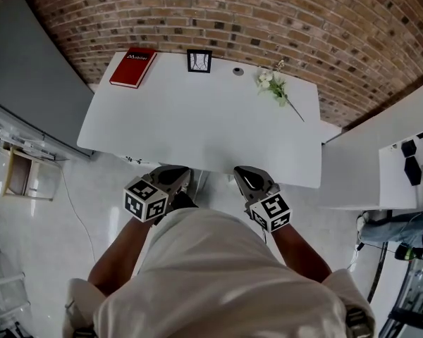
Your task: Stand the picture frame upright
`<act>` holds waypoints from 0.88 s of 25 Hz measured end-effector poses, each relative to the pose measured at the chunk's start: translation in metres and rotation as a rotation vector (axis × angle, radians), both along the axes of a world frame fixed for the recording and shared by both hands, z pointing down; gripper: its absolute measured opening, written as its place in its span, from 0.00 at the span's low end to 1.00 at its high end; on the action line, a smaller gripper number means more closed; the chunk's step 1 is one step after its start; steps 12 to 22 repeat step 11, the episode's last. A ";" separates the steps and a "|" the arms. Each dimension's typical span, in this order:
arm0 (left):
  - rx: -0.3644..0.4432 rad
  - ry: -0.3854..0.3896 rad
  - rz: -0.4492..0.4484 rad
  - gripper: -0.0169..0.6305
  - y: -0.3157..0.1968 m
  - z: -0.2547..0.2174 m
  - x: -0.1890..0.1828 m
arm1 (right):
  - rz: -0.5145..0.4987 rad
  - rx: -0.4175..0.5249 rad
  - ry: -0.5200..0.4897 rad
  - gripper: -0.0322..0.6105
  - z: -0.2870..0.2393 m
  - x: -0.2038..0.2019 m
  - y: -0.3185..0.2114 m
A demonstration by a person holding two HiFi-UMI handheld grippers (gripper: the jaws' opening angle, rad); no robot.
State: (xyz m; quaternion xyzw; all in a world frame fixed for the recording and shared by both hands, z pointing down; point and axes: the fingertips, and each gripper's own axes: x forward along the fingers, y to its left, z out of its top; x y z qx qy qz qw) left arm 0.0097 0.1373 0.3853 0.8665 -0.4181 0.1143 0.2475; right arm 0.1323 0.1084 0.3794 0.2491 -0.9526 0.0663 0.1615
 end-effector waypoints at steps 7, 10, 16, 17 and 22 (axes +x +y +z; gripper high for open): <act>-0.008 0.004 -0.009 0.02 0.000 0.003 0.002 | 0.012 -0.003 -0.009 0.06 0.001 0.007 0.003; -0.007 -0.001 -0.010 0.02 -0.001 0.005 0.002 | 0.010 0.005 -0.019 0.06 0.002 0.008 0.003; -0.008 -0.003 -0.010 0.02 -0.001 0.006 0.002 | 0.007 0.008 -0.022 0.06 0.003 0.008 0.003; -0.008 -0.003 -0.010 0.02 -0.001 0.006 0.002 | 0.007 0.008 -0.022 0.06 0.003 0.008 0.003; -0.008 -0.003 -0.010 0.02 -0.001 0.006 0.002 | 0.007 0.008 -0.022 0.06 0.003 0.008 0.003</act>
